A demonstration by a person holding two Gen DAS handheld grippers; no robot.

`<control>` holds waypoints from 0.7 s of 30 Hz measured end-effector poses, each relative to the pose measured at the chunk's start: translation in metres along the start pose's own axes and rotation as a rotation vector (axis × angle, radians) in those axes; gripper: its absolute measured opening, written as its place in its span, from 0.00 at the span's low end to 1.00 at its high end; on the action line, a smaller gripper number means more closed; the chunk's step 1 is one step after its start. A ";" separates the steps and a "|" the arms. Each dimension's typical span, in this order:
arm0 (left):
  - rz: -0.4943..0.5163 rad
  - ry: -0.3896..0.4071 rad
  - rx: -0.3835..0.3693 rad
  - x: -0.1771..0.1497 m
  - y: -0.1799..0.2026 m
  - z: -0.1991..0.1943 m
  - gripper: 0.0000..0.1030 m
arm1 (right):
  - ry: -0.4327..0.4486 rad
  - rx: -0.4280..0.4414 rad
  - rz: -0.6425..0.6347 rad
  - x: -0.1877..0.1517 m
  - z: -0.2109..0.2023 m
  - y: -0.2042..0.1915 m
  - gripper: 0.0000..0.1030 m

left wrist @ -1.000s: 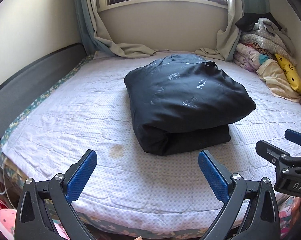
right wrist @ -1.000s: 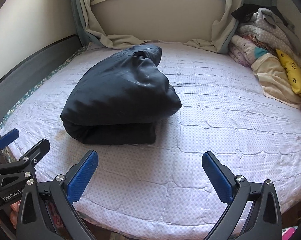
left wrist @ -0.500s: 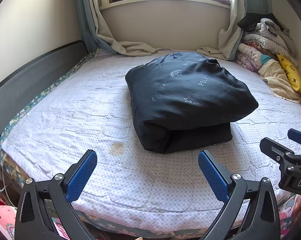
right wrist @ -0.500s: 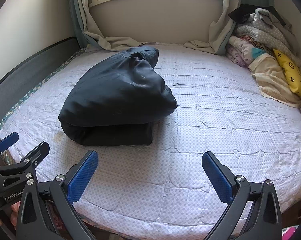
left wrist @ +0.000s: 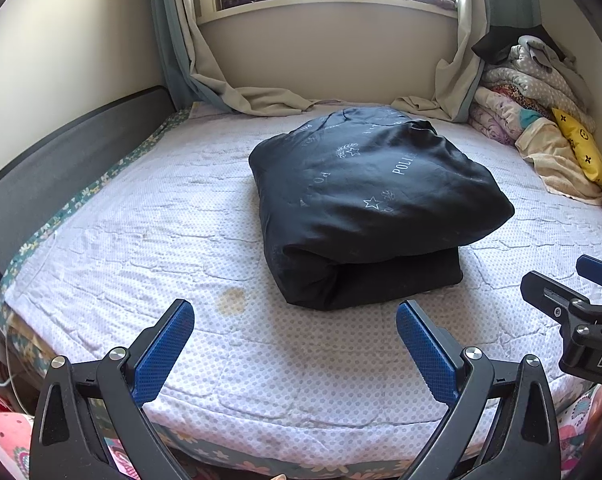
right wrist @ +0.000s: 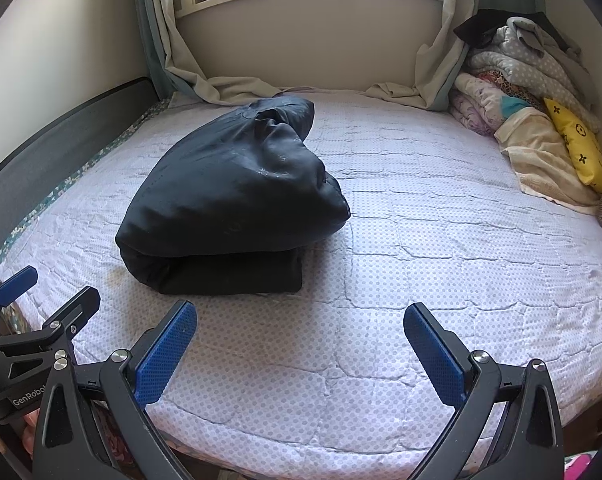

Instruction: Fold large clothes

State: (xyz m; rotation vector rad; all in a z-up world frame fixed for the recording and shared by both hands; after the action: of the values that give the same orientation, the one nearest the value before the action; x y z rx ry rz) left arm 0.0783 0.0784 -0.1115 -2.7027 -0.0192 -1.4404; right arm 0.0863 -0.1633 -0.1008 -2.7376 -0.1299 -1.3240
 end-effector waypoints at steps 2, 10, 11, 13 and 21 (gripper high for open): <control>-0.002 0.000 0.002 0.000 -0.001 0.000 0.99 | 0.000 -0.001 0.004 0.000 0.000 0.001 1.00; -0.003 0.003 0.008 0.001 -0.002 0.001 0.99 | 0.001 -0.002 0.006 0.000 0.000 0.002 1.00; -0.002 0.003 0.008 0.001 -0.003 0.001 0.99 | 0.002 -0.002 0.006 0.000 0.000 0.003 1.00; -0.002 0.002 0.010 0.001 -0.003 0.002 0.99 | 0.002 -0.003 0.007 0.000 0.000 0.003 1.00; 0.003 0.008 0.020 0.003 -0.003 0.002 0.99 | 0.004 -0.001 0.010 0.001 -0.001 0.004 1.00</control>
State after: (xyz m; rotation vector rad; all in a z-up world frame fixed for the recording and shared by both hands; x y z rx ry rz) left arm 0.0814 0.0819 -0.1102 -2.6796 -0.0292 -1.4429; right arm 0.0867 -0.1672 -0.1000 -2.7328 -0.1153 -1.3270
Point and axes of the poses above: each gripper's, at about its wrist camera, not at the fingertips, and z roughly the way its jaws point, y to its right, x to its top, the point moved 10 cm from there along z, roughly the way its jaws point, and after that the axes turned 4 degrees about y, right-handed, at the moved point
